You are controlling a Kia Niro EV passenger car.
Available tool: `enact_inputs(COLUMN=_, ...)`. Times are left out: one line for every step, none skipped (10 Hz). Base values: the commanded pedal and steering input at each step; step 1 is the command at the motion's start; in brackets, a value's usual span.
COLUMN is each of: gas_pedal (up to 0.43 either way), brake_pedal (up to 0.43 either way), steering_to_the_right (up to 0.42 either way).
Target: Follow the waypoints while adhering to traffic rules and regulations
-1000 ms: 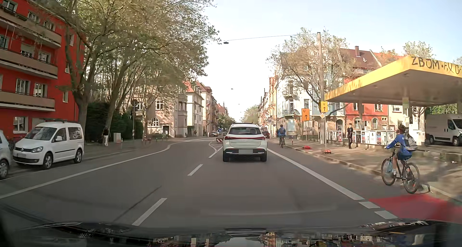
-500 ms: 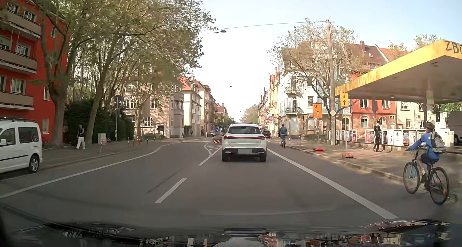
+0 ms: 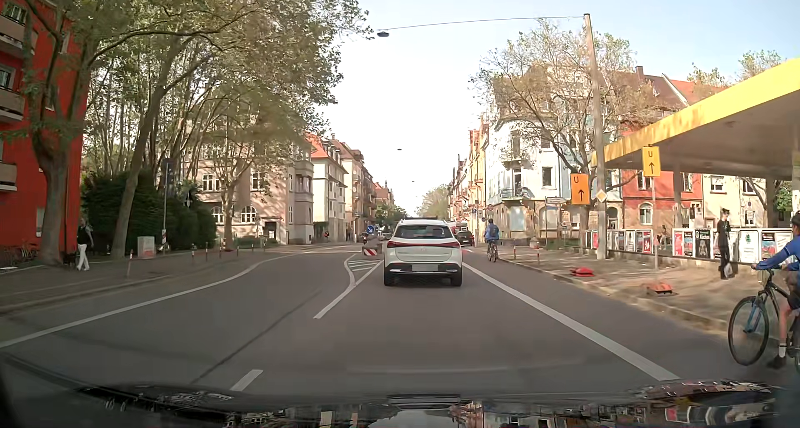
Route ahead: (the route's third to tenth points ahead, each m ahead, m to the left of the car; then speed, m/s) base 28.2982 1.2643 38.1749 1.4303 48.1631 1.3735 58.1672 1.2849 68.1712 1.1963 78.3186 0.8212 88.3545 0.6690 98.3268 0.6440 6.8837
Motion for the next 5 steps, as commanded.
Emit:
enact_inputs(gas_pedal=0.039, brake_pedal=0.0, steering_to_the_right=-0.007)
enact_inputs(gas_pedal=0.039, brake_pedal=0.0, steering_to_the_right=-0.007)
enact_inputs(gas_pedal=0.039, brake_pedal=0.0, steering_to_the_right=-0.008)
enact_inputs(gas_pedal=0.039, brake_pedal=0.0, steering_to_the_right=-0.008)
enact_inputs(gas_pedal=0.039, brake_pedal=0.0, steering_to_the_right=-0.008)
